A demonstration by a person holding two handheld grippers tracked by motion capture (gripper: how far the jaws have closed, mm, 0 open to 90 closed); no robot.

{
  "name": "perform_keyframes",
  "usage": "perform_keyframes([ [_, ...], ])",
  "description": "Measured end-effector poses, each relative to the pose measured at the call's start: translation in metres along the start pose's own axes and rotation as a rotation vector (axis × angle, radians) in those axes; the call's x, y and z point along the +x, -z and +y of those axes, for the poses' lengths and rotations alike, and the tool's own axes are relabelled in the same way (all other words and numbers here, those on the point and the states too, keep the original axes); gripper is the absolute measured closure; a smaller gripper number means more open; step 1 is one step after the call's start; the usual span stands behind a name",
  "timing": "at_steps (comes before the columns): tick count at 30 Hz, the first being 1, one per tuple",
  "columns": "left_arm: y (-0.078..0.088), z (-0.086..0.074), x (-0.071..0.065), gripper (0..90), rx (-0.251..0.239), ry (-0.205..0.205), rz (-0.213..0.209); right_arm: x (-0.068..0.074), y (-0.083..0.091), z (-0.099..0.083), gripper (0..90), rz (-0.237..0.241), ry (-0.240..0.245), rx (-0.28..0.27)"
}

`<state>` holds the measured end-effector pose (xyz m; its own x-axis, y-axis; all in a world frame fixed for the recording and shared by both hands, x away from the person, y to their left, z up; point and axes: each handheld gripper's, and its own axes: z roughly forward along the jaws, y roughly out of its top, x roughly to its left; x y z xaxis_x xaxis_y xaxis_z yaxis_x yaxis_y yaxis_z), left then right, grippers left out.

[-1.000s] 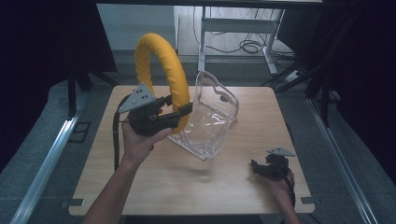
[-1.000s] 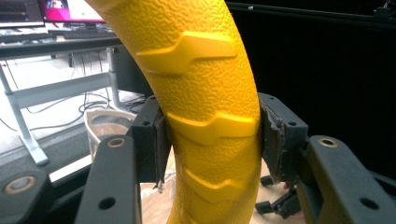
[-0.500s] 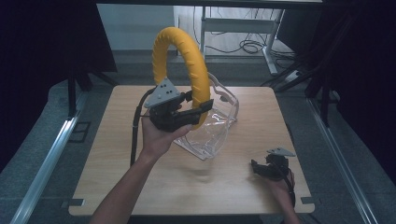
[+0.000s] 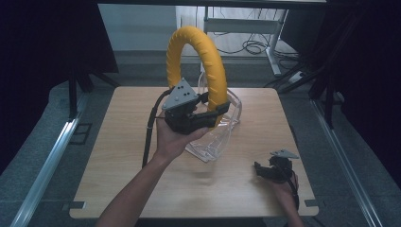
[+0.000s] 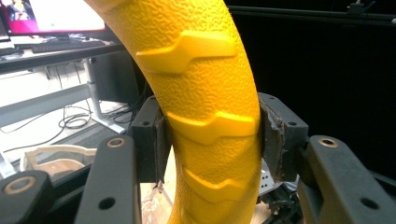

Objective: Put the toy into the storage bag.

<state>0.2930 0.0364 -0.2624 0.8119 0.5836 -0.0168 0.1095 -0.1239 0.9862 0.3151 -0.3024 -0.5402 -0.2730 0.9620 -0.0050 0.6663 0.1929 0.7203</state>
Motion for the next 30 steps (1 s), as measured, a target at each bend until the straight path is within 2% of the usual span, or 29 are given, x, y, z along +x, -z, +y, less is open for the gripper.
perform_keyframes([
  [4, -0.004, 0.003, -0.005, 48.8, 0.003, -0.013, 0.001, 0.000, 0.000, 0.000, 13.0, 0.000, -0.001, 0.001],
  [18, -0.022, 0.003, -0.021, 48.8, 0.015, -0.031, -0.036, 0.000, 0.000, 0.000, 13.0, 0.002, -0.003, 0.002],
  [30, -0.039, -0.003, -0.031, 48.8, 0.028, -0.030, -0.067, 0.000, 0.000, 0.000, 13.0, 0.001, -0.003, 0.001],
])
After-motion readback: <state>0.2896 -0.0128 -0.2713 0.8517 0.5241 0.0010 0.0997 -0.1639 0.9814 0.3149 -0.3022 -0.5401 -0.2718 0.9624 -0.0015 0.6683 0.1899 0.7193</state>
